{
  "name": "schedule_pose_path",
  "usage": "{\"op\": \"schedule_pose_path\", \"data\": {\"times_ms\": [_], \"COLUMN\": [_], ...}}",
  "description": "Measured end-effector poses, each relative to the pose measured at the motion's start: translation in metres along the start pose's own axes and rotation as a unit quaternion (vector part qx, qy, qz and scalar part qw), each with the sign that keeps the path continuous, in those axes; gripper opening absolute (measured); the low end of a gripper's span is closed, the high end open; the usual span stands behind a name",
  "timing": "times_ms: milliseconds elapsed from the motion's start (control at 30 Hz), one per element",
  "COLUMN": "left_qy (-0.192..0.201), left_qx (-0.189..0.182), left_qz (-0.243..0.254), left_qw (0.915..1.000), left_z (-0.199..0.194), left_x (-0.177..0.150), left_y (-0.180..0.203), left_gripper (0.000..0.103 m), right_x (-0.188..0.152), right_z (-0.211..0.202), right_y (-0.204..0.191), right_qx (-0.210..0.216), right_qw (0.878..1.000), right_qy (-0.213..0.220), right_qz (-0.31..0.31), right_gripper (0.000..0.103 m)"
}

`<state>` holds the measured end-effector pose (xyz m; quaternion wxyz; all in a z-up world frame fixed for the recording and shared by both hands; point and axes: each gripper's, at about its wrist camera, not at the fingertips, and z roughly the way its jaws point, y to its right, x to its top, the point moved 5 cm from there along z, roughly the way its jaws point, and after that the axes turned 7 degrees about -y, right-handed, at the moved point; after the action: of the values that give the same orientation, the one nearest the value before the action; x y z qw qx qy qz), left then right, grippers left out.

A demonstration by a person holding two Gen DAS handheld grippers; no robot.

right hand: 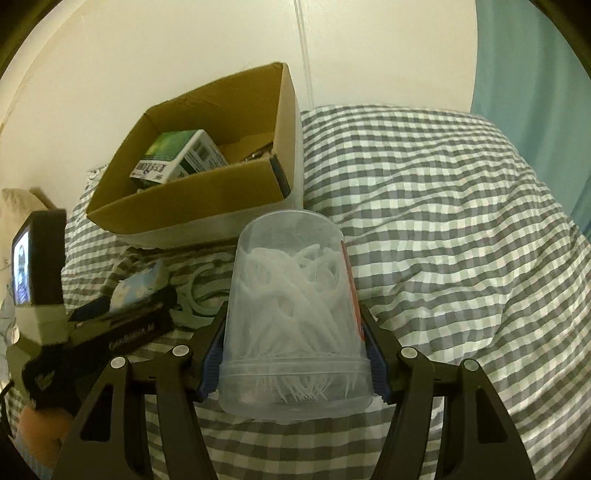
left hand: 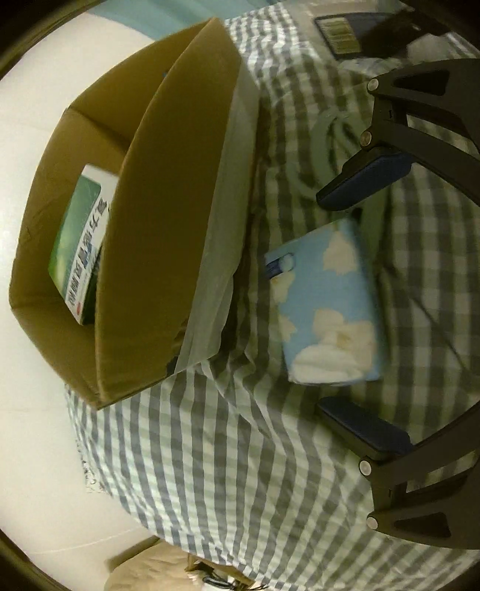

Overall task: Organize objects
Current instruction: 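Grasp the floss cup with the right gripper while the left gripper grasps the tissue pack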

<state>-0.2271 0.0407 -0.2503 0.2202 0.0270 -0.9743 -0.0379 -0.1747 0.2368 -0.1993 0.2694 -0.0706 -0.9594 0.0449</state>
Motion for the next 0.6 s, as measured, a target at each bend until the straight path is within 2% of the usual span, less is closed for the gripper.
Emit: {"op": "schedule_pose_path", "data": {"times_ms": [67, 167, 400, 500, 600], "left_qy": [0.000, -0.002, -0.016, -0.025, -0.029], "left_qx": [-0.005, -0.015, -0.009, -0.014, -0.020], "left_qz": [-0.005, -0.005, 0.001, -0.004, 0.012], "left_qw": [1.0000, 0.9999, 0.9998, 0.9996, 0.9993], "left_z": [0.003, 0.006, -0.009, -0.029, -0.057], "left_x": [0.001, 0.003, -0.007, -0.013, -0.018], "left_y": [-0.001, -0.001, -0.007, -0.009, -0.009], "left_gripper": [0.100, 0.082, 0.081, 0.081, 0.081], "right_x": [-0.001, -0.003, -0.004, -0.005, -0.004], "right_z": [0.004, 0.007, -0.004, -0.021, -0.044], "right_y": [0.001, 0.001, -0.003, -0.010, -0.018], "right_qx": [0.001, 0.004, 0.007, 0.005, 0.005], "right_qw": [1.000, 1.000, 1.000, 1.000, 0.999], "right_qy": [-0.004, -0.008, 0.001, 0.011, 0.023], "right_qz": [-0.001, -0.002, -0.007, -0.015, -0.023], "right_gripper": [0.063, 0.063, 0.063, 0.063, 0.063]}}
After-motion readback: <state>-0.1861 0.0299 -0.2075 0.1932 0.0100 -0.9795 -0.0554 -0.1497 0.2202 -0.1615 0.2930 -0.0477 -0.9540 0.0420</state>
